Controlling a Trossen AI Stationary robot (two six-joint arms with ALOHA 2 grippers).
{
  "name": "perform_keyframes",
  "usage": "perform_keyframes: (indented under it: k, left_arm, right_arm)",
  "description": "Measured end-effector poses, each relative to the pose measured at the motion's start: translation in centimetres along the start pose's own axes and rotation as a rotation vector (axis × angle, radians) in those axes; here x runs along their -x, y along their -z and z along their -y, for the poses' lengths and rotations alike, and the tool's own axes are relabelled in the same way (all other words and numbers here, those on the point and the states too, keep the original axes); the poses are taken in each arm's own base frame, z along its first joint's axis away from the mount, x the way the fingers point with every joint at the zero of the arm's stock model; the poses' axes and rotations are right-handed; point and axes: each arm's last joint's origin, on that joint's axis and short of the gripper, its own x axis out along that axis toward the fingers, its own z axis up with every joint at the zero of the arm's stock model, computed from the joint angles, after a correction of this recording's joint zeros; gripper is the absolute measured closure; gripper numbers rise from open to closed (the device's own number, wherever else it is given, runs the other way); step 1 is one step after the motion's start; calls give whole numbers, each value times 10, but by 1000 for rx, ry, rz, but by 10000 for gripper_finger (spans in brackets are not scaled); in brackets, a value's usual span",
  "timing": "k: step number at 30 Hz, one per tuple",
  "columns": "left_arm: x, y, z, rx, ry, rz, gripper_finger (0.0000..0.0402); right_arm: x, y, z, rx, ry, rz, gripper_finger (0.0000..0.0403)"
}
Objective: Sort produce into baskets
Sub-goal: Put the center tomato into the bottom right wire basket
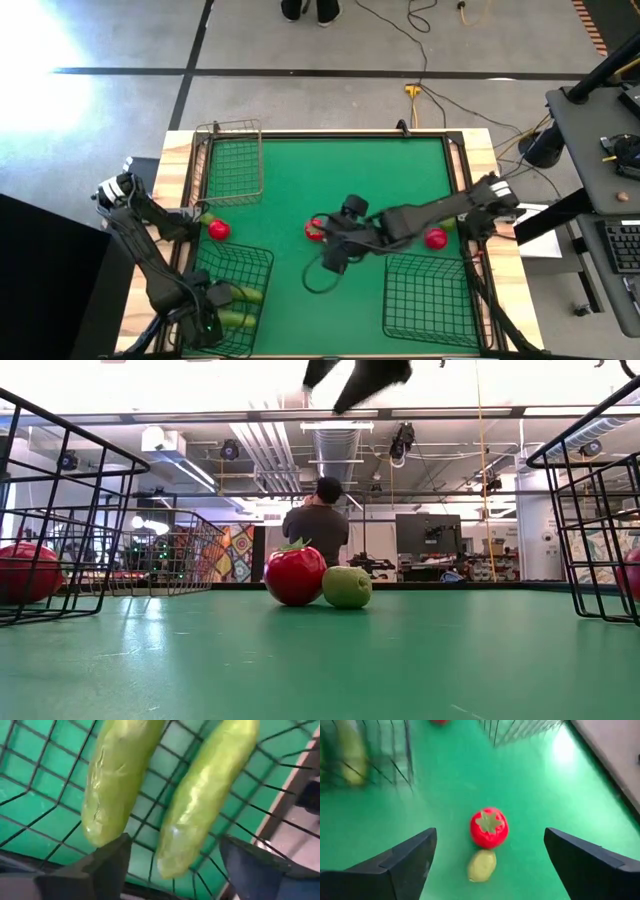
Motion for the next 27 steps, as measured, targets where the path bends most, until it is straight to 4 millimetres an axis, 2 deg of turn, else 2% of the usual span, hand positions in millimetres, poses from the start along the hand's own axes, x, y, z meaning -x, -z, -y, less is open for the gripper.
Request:
perform_keyframes:
  k: [6, 10, 14, 19, 27]
  left_arm:
    - [44, -5, 5, -39, -76, 111, 76]
    - [79, -9, 1, -52, -165, 240, 73]
    - [108, -13, -3, -57, -194, 384, 73]
    - [132, -15, -12, -35, -168, 532, 78]
    - [166, -16, -51, 21, -82, 823, 90]
  right_arm:
    - [-67, 2, 15, 28, 10, -150, 33]
    - [-107, 4, 27, -8, -8, -209, 33]
    - [-138, 9, 35, -27, -41, -263, 33]
    - [-159, 18, 35, -36, -78, -326, 33]
    - [-183, 26, 26, -55, -113, -318, 35]
